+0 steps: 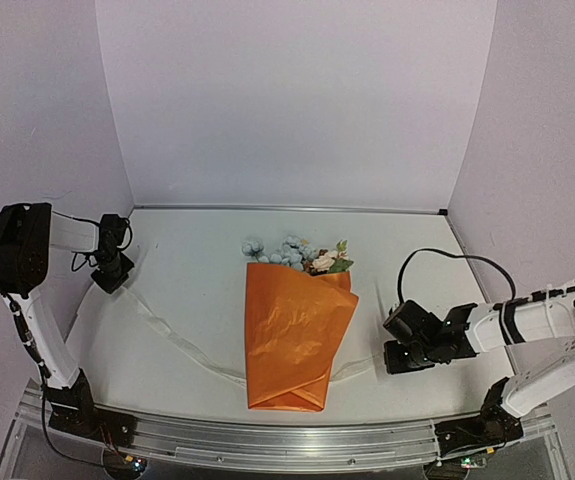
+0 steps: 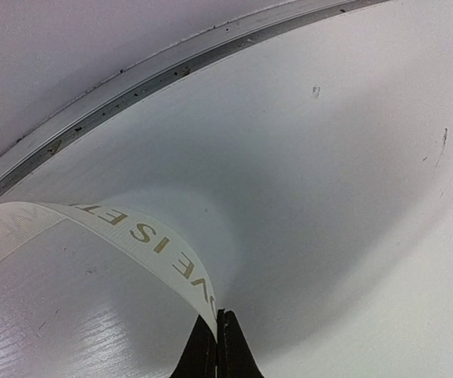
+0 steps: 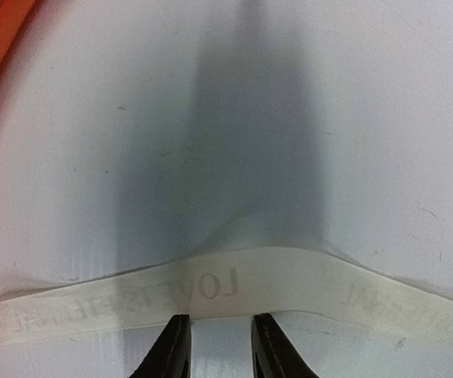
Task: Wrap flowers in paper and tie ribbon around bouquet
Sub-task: Adjust the ribbon at the center of the board.
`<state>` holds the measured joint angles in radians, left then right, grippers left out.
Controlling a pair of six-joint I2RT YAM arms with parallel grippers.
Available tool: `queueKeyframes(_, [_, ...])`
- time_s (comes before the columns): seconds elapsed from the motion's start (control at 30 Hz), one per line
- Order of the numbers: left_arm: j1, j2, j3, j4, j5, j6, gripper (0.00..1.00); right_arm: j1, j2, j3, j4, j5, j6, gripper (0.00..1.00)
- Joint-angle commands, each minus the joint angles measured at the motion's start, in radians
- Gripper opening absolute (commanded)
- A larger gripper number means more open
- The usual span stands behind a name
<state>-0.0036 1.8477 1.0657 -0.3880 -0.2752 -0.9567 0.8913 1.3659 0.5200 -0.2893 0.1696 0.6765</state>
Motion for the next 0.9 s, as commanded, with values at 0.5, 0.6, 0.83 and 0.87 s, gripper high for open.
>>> queueKeyframes(0.5, [0.001, -0.004, 0.022, 0.037, 0.030, 0.032, 0.00, -0.009, -0.151, 0.009, -0.143, 0.056, 0.593, 0.64])
queueKeyframes(0.6, [0.001, -0.004, 0.022, 0.037, 0.029, 0.034, 0.00, -0.010, -0.123, 0.025, -0.134, 0.090, 0.641, 0.65])
queueKeyframes(0.83, [0.001, -0.005, 0.017, 0.041, 0.030, 0.035, 0.00, -0.034, -0.047, 0.010, -0.035, 0.129, 0.735, 0.58])
queueKeyframes(0.87, [0.001, -0.005, 0.018, 0.041, 0.030, 0.035, 0.00, -0.042, -0.036, 0.005, -0.009, 0.126, 0.745, 0.57])
